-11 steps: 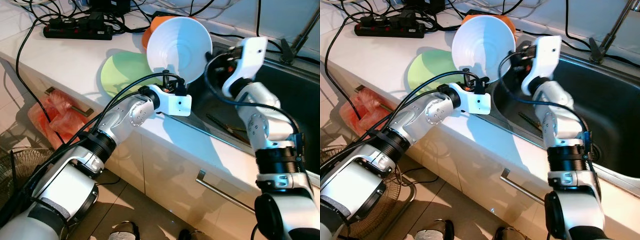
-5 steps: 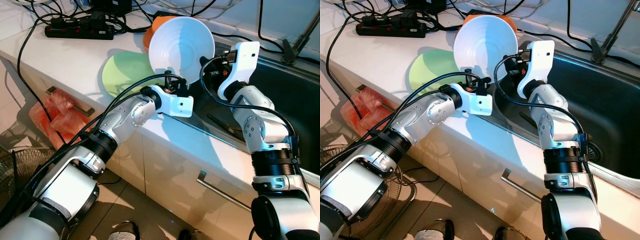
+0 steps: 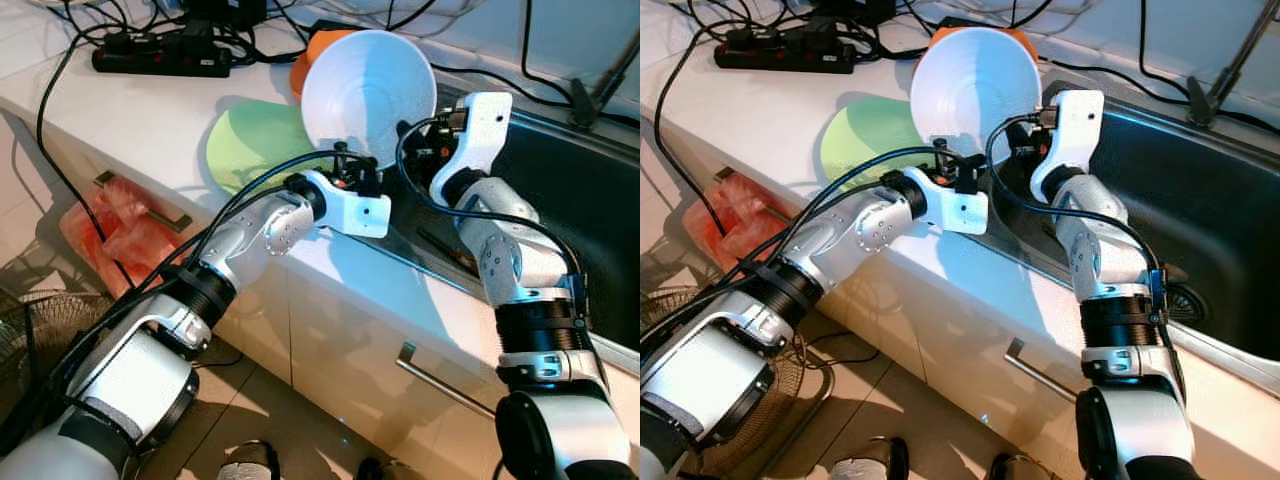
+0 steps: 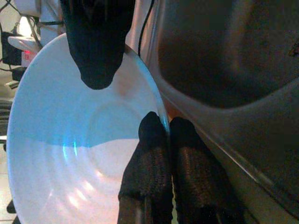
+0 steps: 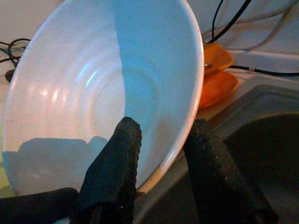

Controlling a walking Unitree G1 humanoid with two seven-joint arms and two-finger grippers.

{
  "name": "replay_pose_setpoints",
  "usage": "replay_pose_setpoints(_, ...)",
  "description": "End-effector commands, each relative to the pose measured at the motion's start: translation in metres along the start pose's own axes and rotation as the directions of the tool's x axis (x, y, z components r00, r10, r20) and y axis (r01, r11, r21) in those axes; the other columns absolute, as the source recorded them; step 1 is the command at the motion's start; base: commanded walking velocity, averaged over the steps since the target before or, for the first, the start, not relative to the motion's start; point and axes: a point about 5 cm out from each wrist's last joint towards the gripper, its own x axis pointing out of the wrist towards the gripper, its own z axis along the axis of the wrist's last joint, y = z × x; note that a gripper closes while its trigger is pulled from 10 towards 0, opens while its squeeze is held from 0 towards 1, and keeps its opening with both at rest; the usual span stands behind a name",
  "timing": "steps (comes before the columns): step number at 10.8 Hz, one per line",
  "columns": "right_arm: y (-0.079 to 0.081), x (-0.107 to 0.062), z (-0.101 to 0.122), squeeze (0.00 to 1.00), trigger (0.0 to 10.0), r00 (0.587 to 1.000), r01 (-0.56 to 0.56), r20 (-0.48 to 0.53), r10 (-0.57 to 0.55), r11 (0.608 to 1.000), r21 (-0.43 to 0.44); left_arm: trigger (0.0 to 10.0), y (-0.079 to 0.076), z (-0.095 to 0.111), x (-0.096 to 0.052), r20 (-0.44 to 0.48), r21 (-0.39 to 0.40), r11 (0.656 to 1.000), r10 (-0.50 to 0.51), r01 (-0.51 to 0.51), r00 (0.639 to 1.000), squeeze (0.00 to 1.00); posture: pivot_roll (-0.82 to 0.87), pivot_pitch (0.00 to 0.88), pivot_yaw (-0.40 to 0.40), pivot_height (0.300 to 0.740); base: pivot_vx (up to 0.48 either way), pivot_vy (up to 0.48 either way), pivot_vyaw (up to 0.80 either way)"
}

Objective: Kitchen organization

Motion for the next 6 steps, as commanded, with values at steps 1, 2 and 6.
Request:
replay_pose_setpoints(1, -0.0016, 0.0009, -0.0062, 0.0, 10.0, 1.0, 0.013, -0.027, -0.012, 1.0, 0.02, 10.0, 0.02, 0.0228, 0.0052, 0.105, 0.035, 0.993, 0.108, -0.112, 0.989, 0.0, 0.07, 0.105, -0.006, 0.74, 0.0, 0.0, 0.0)
replay_pose_setpoints(2, -0.0031, 0.0011, -0.0067, 0.0, 10.0, 0.999, 0.024, -0.027, -0.024, 0.999, 0.021, 10.0, 0.0209, 0.0235, 0.0052, 0.109, 0.036, 0.993, 0.112, -0.117, 0.988, 0.0, 0.07, 0.106, -0.006, 0.74, 0.0, 0.0, 0.0)
replay_pose_setpoints(6, -0.0058, 0.0016, -0.0061, 0.0, 0.0, 0.999, 0.046, -0.018, -0.045, 0.998, 0.038, 10.0, 0.0195, 0.0236, 0.0045, 0.11, 0.04, 0.993, 0.107, -0.112, 0.988, 0.0, 0.07, 0.113, -0.007, 0.74, 0.0, 0.0, 0.0)
